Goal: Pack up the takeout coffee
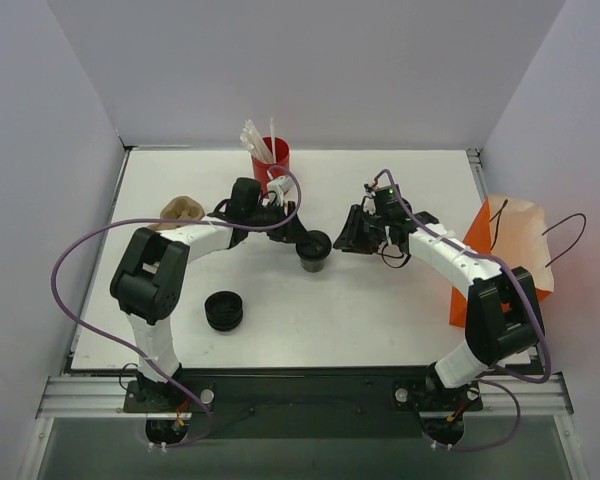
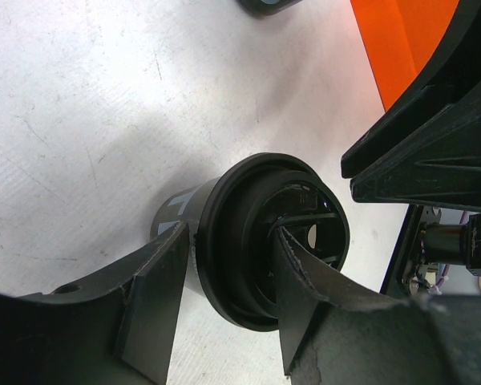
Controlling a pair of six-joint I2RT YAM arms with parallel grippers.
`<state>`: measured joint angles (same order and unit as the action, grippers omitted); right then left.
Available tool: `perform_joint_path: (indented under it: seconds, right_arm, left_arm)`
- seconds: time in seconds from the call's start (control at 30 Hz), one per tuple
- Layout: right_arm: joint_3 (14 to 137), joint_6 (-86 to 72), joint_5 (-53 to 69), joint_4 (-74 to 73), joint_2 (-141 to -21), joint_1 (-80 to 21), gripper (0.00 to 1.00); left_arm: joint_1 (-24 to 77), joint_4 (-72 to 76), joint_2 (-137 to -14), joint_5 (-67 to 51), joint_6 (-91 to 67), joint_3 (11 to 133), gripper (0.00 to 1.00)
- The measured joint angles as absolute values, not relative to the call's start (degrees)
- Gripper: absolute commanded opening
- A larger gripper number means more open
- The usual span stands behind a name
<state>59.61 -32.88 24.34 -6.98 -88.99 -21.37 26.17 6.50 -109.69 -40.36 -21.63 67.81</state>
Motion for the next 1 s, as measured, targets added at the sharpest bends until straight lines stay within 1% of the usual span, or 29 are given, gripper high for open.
perform_joint_path:
  seconds: [0.37,0.6,0.77,1.0]
  right_arm:
    - [60.8,-33.5,24.5,-6.8,-89.7,-21.4,0.29]
    - [60.8,-35.6,26.2,-3.2,-93.6,-21.4,0.29]
    - [60.2,-36.4,27.0,-1.1,-94.0,-21.0,0.29]
    - [57.7,-38.0,28.6,4.5,-94.1,-20.8,0.23]
  left_arm:
    - [26.2,6.6,-109.8,-40.4,-21.6,67.7,0.54]
    - [26.2,7.3,-109.8,-40.3,-21.6,67.5,0.53]
    - [26.2,7.7,-109.9,-40.4,-21.7,67.5,0.53]
    - [26.2,9.8,-109.9,-40.3,-22.0,66.2,0.51]
